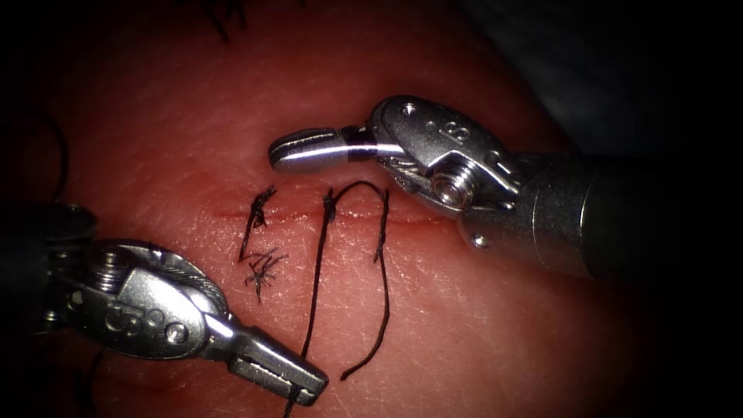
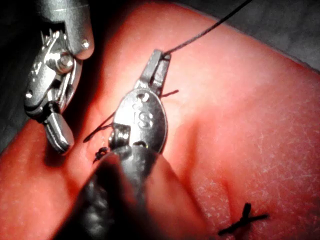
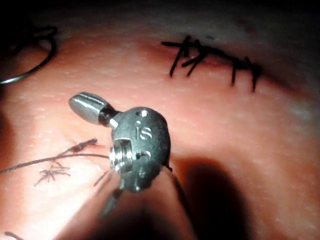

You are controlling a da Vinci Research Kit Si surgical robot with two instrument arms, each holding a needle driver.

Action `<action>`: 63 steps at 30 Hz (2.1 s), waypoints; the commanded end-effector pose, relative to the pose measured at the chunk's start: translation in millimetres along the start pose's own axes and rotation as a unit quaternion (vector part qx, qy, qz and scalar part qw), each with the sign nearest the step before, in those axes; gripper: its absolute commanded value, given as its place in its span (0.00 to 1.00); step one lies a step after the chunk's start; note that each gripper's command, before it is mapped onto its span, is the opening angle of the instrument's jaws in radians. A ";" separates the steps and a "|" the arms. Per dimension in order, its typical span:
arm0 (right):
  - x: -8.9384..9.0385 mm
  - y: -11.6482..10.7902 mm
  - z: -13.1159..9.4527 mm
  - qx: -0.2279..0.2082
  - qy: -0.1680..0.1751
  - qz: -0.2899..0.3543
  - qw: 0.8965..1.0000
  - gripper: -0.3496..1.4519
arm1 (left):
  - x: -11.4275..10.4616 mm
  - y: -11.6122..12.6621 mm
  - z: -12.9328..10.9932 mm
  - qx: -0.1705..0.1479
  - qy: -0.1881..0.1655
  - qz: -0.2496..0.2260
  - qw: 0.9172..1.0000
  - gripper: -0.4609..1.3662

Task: Wound Closure
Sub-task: Wrap the suture once clockwise around the right gripper

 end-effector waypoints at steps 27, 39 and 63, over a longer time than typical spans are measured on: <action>-0.7 -4.6 -6.9 0.029 -0.013 -0.043 0.999 0.00 | 0.4 -5.3 -2.0 0.025 -0.005 -0.004 1.000 0.06; -6.3 -3.9 -4.1 0.020 -0.030 -0.058 0.998 0.00 | 0.5 -6.2 -1.9 0.029 -0.003 -0.004 1.000 0.06; -6.8 -2.2 1.1 -0.054 0.010 -0.044 0.998 0.00 | -2.2 -4.7 -0.7 0.050 0.009 -0.021 0.998 0.06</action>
